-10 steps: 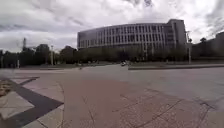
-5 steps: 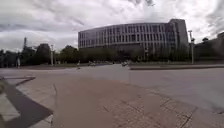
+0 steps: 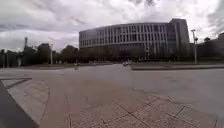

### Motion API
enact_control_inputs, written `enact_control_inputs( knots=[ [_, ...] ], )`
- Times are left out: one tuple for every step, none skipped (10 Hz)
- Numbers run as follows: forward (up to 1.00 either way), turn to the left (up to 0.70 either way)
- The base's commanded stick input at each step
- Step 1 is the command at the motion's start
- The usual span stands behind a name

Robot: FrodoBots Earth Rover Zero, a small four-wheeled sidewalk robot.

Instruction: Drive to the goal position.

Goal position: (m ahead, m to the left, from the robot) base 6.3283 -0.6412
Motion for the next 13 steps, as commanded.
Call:
enact_control_inputs(
  knots=[
    [0.70,-0.34],
    [0.70,-0.33],
    [0.70,-0.16],
    [0.70,0.01],
    [0.70,0.01],
    [0.70,0.01],
    [0.70,0.01],
    [0.70,0.01],
    [0.70,0.01],
    [0.70,0.01],
    [0.70,0.01],
    [0.70,0.01],
    [0.70,0.01]
  ],
)
